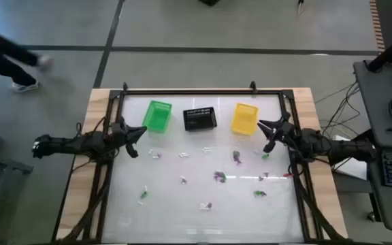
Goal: Sort Halloween decoration
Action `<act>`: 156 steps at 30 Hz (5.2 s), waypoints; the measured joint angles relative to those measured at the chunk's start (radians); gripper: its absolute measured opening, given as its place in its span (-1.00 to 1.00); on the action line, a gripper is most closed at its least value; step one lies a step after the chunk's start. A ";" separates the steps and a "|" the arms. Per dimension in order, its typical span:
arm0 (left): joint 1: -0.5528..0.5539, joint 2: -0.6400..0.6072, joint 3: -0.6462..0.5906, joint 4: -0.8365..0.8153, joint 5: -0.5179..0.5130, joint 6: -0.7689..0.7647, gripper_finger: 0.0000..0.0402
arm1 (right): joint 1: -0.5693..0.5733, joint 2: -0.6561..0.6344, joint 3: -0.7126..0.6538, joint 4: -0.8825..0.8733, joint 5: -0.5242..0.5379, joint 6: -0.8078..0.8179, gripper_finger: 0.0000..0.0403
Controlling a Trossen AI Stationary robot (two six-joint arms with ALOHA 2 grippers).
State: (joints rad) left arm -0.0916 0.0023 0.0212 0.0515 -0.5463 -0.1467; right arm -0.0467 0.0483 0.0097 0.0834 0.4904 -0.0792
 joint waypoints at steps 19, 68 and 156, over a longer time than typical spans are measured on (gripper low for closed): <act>0.000 0.000 0.000 0.000 0.000 0.000 -1.00 | 0.000 0.000 0.000 0.000 0.000 0.000 -0.66; 0.000 0.000 0.000 0.000 0.000 0.000 -1.00 | 0.000 0.000 0.000 0.000 0.000 0.000 -0.66; 0.000 0.558 0.000 0.798 0.081 -0.174 -1.00 | -0.002 0.852 0.638 -0.562 -0.132 0.711 -0.66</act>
State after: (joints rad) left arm -0.0917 0.5602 0.0212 0.8497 -0.4648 -0.3203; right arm -0.0483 0.9002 0.6479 -0.4781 0.3588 0.6315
